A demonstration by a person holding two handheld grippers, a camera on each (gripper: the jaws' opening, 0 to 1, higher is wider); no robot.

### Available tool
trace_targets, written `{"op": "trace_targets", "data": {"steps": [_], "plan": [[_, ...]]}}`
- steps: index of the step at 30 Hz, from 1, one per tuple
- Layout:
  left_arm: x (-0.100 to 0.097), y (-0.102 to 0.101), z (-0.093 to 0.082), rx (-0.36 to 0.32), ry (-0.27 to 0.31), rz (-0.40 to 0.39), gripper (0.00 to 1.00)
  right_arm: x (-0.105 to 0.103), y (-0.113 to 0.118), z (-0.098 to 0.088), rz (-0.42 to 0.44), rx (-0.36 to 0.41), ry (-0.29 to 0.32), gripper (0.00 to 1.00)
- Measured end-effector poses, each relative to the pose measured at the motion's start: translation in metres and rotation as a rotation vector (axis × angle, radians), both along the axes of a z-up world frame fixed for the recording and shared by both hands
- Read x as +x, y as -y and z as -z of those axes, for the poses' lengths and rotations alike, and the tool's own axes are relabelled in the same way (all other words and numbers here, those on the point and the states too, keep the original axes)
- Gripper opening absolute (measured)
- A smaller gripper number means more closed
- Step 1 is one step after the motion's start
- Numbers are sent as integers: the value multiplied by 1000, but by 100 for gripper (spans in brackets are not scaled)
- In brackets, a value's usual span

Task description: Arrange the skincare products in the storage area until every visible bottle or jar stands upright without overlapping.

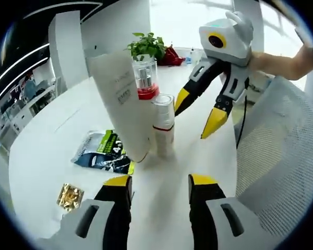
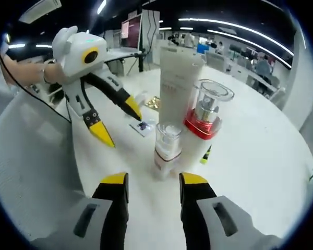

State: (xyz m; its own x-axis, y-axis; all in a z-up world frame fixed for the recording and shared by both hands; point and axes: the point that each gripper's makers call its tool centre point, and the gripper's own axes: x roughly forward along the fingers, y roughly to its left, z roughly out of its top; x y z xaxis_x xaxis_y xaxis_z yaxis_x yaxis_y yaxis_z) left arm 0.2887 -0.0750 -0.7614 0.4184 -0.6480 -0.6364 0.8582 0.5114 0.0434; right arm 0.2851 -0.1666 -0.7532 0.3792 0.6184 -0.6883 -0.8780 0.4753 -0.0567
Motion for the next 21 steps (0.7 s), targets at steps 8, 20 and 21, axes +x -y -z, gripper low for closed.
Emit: {"op": "trace_targets", "data": {"steps": [8,20,21], "plan": [[0,-19,-16,-43,4,-58,57,-3,-3,-16,4,21,34,49],[-9,-41,-44,-116,13,-116,76,-1,-1,-44,28,67,75,64],[-10,-46,-46,-113,19,-118,77,-2,-1,-46,28,72,75,65]]}}
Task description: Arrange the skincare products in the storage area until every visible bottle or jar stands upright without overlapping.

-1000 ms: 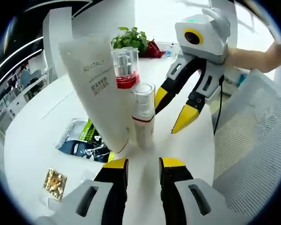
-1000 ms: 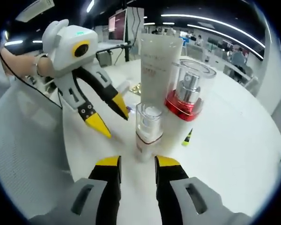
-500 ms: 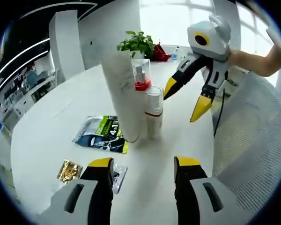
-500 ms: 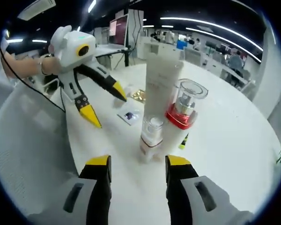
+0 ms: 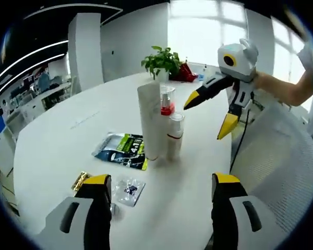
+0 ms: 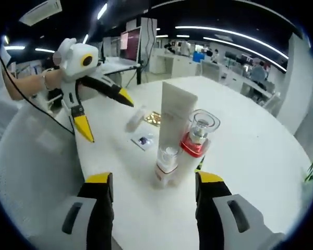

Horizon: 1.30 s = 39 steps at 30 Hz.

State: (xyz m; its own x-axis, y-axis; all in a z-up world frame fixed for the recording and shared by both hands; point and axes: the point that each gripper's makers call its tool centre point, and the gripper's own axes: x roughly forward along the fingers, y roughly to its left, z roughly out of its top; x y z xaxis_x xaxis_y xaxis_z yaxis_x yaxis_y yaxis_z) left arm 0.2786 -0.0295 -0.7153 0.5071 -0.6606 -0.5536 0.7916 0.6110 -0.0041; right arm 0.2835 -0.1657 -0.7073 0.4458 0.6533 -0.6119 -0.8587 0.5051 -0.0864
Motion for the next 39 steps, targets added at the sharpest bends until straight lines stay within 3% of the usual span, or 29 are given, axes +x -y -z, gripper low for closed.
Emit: {"op": "trace_targets", "data": {"steps": [4,13,21,25,33,39], "plan": [[2,-15,-8,-5,17,-35,79,0,0,-8,16,24,6,68],[-8,-25,-25,-54,27,-78,90,-5,-1,-18,24,32,17,74],[-16,-31,-28,-80,51,-83,92,-9,-2,-25,39,51,21,82],[-16,-36,-27,-70,63,-95,99,-13,-6,-31,35,69,16,86],[-26,-39,-32,-85,48,-96,99,-14,-12,-44,38,91,57,96],[-32,-41,-33,-101,47,-105,99,-17,-14,-45,39,90,53,99]]}}
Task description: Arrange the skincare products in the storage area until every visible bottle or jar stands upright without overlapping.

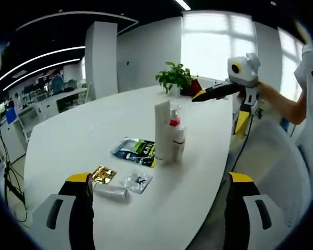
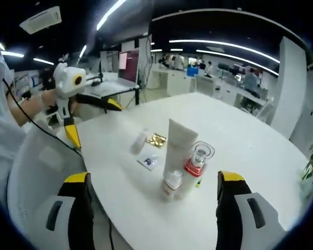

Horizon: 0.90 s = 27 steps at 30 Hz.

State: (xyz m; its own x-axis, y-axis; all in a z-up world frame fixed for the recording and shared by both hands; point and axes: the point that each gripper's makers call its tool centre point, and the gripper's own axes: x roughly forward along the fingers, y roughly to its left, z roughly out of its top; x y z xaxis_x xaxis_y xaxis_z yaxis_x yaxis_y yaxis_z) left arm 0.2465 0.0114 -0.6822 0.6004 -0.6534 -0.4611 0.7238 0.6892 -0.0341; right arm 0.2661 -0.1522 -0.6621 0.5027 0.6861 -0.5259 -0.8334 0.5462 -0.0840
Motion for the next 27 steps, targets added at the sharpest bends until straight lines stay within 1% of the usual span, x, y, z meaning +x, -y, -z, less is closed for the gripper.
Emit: {"op": "trace_targets", "data": {"steps": [5,7,9,11,13,16,20,23,27], "plan": [[-3,-3,1,1,-12,-5,99,-1,0,-1,11,1,-1,99],[-4,-3,1,-2,-16,-5,99,-1,-2,-4,18,20,-6,99],[-5,-3,1,1,-18,-1,99,1,-2,-8,24,29,9,99],[-5,-3,-3,-20,-18,-8,99,3,-2,-11,34,34,26,100],[-4,-4,-6,-30,-17,-14,99,1,-4,-14,27,42,24,100],[-4,-3,-8,-28,-6,-11,99,0,-7,-17,18,45,31,100],[-7,1,-7,-43,-14,-3,99,-1,-12,-23,1,48,43,100],[-7,2,-9,-55,3,-11,99,-1,-16,-25,-13,31,53,100],[-7,0,-9,-71,-1,-27,99,-1,-25,-30,-33,26,73,100]]}}
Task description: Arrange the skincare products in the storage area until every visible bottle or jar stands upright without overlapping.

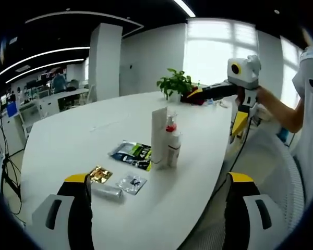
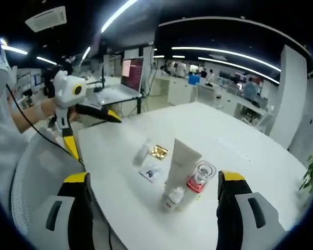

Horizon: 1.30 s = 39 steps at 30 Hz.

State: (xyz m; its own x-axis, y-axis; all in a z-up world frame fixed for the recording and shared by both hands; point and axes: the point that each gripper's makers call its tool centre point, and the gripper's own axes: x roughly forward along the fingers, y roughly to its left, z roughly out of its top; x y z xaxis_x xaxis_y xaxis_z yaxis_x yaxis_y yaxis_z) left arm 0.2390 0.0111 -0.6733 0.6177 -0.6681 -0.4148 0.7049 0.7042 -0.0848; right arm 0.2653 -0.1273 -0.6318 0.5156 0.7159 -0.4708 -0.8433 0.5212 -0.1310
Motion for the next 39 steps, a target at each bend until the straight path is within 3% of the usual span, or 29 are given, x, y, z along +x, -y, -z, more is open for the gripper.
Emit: {"op": "trace_targets", "data": {"steps": [13,23,28,39], "plan": [[-4,-18,-1,-55,-45,-77,99,-8,-50,-5,-138,4,53,99],[-7,-29,-3,-71,-51,-105,99,-14,-90,19,-244,-40,20,99],[-6,-37,-8,-127,-65,-135,99,-10,-105,29,-261,-26,12,94],[-2,-47,-3,-123,-76,-161,99,7,-128,67,-259,-61,-43,88]]}}
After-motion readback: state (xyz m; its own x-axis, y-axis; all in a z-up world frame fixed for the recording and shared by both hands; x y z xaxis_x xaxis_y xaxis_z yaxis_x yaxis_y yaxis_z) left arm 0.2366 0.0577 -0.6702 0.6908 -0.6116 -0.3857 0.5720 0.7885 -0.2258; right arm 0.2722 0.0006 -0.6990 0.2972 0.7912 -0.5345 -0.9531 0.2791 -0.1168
